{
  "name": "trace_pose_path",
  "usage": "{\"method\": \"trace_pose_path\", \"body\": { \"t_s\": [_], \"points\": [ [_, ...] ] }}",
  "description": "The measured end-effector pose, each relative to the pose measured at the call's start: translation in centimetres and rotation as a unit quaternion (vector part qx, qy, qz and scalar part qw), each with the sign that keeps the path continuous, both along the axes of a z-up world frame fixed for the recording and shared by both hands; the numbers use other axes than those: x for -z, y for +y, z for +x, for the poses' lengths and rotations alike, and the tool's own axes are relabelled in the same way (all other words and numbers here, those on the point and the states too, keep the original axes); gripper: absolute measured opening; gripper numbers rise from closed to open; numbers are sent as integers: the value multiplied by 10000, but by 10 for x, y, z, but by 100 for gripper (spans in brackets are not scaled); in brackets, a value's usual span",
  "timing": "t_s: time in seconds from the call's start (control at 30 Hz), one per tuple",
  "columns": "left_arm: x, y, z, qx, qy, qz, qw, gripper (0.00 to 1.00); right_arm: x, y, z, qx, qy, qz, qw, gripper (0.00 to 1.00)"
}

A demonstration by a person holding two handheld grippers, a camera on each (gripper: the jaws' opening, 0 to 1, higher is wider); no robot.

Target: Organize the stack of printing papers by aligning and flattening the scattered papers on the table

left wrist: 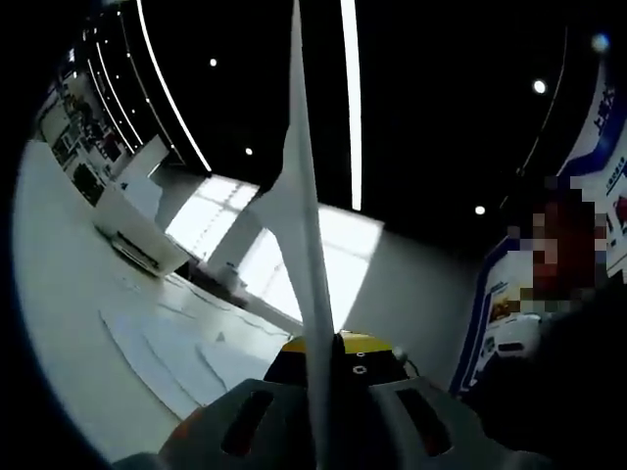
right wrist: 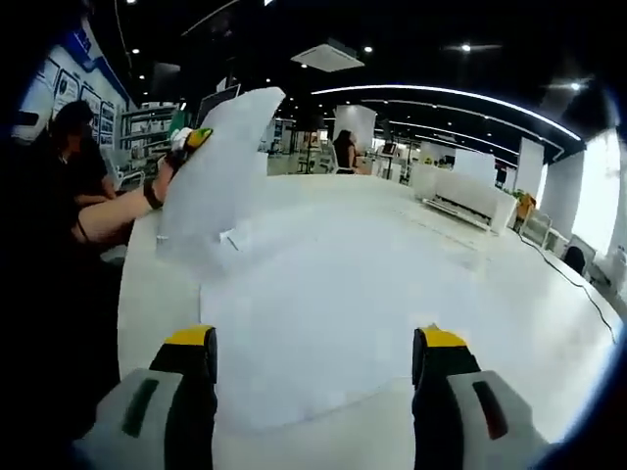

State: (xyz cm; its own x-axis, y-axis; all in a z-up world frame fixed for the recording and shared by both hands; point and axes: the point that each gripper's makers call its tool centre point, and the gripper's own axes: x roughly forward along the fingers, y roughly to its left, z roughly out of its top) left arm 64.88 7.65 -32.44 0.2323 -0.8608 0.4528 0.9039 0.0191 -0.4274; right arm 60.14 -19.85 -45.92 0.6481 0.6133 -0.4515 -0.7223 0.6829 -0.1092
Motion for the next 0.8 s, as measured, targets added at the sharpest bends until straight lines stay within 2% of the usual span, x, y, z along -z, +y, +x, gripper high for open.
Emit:
{"method": "trace_pose_path", "body": {
  "t_s": [0.1,0.2,0.27,0.33,0.53,0.7,0.8],
  "points": [
    [-1,1,0,6,-5,-28,10000,5,10,1,0,-280,-90,-8,9996,77],
    [-1,1,-1,16,-19,-36,10000,5,16,3,0,-358,210,376,9984,79],
    [-1,1,-1,18,-11,-36,10000,5,15,3,0,-408,218,480,9978,80],
    [-1,0,-1,16,-3,-33,10000,5,15,4,-1,-431,203,493,9976,81],
    [-2,0,-2,25,2,-66,10000,5,24,4,-3,-502,129,151,9985,83],
    [-3,-2,-5,49,-7,-73,10000,5,26,4,-3,-499,193,224,9983,83],
    [-3,-1,-5,38,-9,-82,10000,5,18,7,-5,-557,70,298,9980,83]
  ]
}}
